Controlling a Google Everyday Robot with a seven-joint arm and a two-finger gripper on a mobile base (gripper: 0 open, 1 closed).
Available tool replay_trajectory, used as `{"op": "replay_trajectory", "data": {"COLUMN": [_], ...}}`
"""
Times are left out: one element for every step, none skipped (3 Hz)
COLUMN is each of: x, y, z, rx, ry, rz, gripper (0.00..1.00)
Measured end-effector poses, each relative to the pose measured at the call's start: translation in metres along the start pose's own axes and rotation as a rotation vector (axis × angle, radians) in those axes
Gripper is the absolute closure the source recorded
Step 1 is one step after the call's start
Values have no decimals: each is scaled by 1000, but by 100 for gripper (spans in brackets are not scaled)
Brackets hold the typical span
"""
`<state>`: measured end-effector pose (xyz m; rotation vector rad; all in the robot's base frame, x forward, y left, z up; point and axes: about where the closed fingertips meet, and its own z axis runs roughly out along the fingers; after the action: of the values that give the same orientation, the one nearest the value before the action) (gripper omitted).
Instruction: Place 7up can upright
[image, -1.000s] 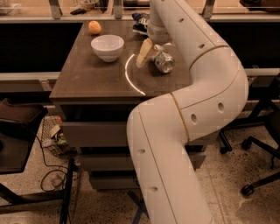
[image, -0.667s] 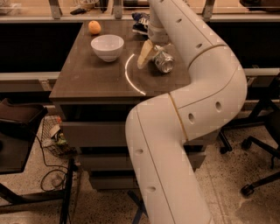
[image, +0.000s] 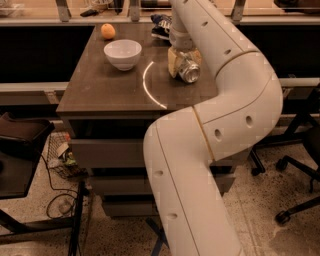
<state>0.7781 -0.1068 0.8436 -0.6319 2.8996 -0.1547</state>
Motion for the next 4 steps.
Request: {"op": "replay_trajectory", "data": {"x": [-10, -14, -14, -14], "y": [-1, -1, -1, -2], "z": [6, 9, 9, 9], "rx": [5, 7, 7, 7], "ry": [-31, -41, -41, -41], "rz": [-1, -1, -1, -1], "gripper": [72, 93, 100, 100]}}
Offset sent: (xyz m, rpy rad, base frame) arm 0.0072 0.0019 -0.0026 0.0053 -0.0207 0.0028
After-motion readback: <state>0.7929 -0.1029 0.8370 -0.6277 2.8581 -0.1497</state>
